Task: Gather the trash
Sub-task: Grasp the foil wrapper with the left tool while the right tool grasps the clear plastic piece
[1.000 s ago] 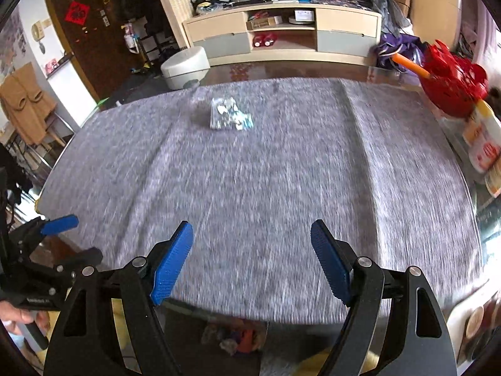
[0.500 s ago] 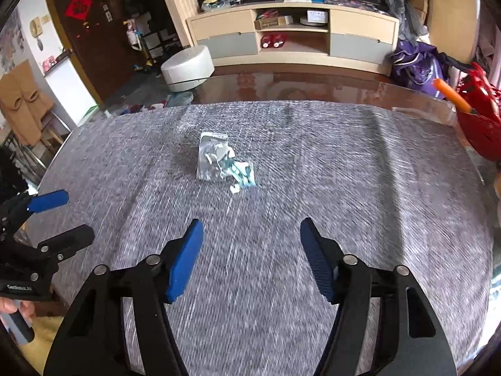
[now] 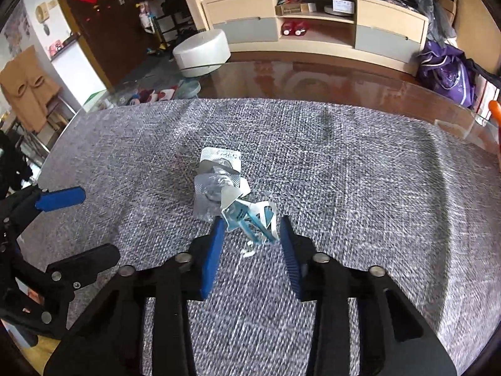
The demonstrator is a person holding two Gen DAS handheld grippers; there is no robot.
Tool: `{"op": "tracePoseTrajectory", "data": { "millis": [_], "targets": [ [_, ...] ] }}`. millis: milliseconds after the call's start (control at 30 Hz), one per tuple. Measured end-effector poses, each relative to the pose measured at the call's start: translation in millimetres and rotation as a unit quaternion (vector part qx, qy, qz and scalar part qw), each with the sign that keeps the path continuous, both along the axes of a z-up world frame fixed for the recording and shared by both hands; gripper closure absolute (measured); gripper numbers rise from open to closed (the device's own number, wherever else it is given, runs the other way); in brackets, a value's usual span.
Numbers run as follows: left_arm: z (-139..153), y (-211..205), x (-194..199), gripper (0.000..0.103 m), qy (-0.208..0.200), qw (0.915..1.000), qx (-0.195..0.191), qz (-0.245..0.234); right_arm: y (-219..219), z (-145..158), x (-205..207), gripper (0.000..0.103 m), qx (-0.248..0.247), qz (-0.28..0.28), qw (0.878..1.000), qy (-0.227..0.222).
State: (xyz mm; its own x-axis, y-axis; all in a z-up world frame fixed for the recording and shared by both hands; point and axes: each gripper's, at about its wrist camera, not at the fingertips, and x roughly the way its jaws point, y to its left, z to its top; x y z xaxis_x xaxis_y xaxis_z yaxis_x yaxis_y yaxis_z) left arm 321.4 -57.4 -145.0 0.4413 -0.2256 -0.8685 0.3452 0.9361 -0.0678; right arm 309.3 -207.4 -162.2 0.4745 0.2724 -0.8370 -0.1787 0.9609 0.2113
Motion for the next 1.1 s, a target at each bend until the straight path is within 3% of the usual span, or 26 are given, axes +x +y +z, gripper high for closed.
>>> {"op": "tracePoseTrajectory", "data": {
  "millis": [33, 100, 467, 633, 800, 1100],
  "targets": [
    [0, -3, 3, 0.012, -0.001, 1.0000, -0.001, -0.002, -2, 0, 0, 0.086, 0.002, 0.002, 1.000, 0.001],
    [0, -8, 9, 0.012, -0.003, 1.0000, -0.005, -0.007, -7, 2, 0, 0.091, -0.001, 0.000, 1.000, 0.001],
    [-11, -54, 37, 0.012, -0.005, 0.9990, -0.021, -0.040, -54, 12, -2, 0.091, 0.005, -0.055, 0.998, -0.005],
    [-23, -73, 50, 0.024, -0.002, 0.9986, -0.019, -0.049, -61, 7, -4, 0.091, 0.006, -0.055, 0.998, 0.000],
    [-30, -79, 59, 0.058, 0.005, 0.9984, -0.025, -0.050, -63, 2, -6, 0.091, 0.006, -0.053, 0.999, 0.005],
    [-5, -65, 32, 0.062, -0.013, 0.9985, -0.020, -0.050, -51, 23, -26, 0.091, 0.008, -0.043, 0.999, -0.015]
  ]
}}
